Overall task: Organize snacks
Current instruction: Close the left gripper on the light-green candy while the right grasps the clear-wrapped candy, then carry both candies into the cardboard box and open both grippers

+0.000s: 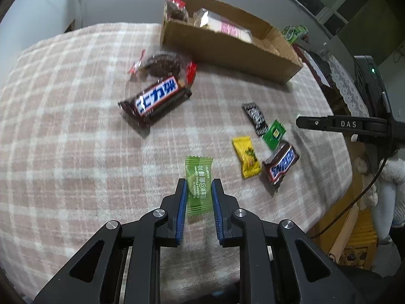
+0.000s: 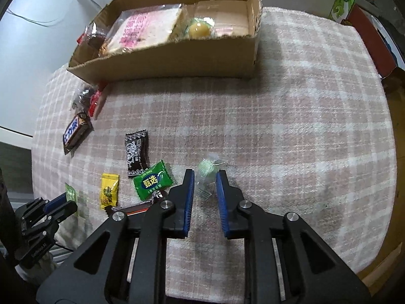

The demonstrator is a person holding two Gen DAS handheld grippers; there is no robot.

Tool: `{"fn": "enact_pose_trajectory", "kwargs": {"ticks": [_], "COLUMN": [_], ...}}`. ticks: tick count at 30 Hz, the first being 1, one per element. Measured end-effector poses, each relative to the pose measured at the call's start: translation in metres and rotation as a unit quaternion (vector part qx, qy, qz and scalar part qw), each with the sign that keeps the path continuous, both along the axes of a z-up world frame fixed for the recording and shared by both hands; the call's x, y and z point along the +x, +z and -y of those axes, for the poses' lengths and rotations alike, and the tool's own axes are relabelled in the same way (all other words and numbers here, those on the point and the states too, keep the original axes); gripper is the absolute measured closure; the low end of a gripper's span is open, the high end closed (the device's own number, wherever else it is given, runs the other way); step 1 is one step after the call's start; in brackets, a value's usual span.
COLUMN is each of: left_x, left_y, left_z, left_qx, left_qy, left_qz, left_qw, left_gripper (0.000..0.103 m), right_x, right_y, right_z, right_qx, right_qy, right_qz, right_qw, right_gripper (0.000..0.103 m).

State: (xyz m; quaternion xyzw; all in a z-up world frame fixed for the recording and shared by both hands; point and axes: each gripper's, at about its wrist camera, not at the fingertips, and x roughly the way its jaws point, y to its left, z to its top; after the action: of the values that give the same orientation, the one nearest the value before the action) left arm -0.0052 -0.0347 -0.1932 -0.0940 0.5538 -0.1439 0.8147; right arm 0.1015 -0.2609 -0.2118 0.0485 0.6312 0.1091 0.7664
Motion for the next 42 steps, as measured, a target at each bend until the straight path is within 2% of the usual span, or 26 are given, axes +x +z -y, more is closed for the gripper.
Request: {"fn": "enact_pose_trajectory", "kwargs": {"ticks": [10,15,20,29,35,42], "left_x": [0.029,0.053,0.079,0.127,0.152,0.174], "left_y": [0.034,0.051,0.067,0.083,0.077,0.071], "left_z": [-0.009,-0.011,-0.013,-0.010,-0.003,0.008], "left_qx": [-0.014,-0.006,0.007,0.018,0.019,0.021], "left_qy": [0.016,0.020,0.016,0.007,-0.003,-0.014], "left_qz": [0.041,0.068,0.095,0.121,0.115,0.106], "left_qw": [0.9989,0.9974,0.9953,0.9925,0.9931,0.9940], "left_gripper": [0.085,0.085,0.085,0.085,0.085,0.085], "right_x": [0.003,0.020,0.040,0.081,0.103,0.128], "right_y": [0.040,0.070,0.087,0.097,0.094,0.079], "right_z": [0.012,0.020,0.024,0.020,0.018,0.017], "right_qx": [0.005,0.006,-0.003,-0.031,-0.039,-0.026], "right_qy": [0.000,-0.002,-0.002,0.010,0.016,0.011], "right_qz": [0.045,0.074,0.094,0.118,0.117,0.102], "right_qw": [0.999,0.997,0.996,0.993,0.992,0.994], "right_gripper": [0.085,0.085,0.085,0.085,0.085,0.084]}}
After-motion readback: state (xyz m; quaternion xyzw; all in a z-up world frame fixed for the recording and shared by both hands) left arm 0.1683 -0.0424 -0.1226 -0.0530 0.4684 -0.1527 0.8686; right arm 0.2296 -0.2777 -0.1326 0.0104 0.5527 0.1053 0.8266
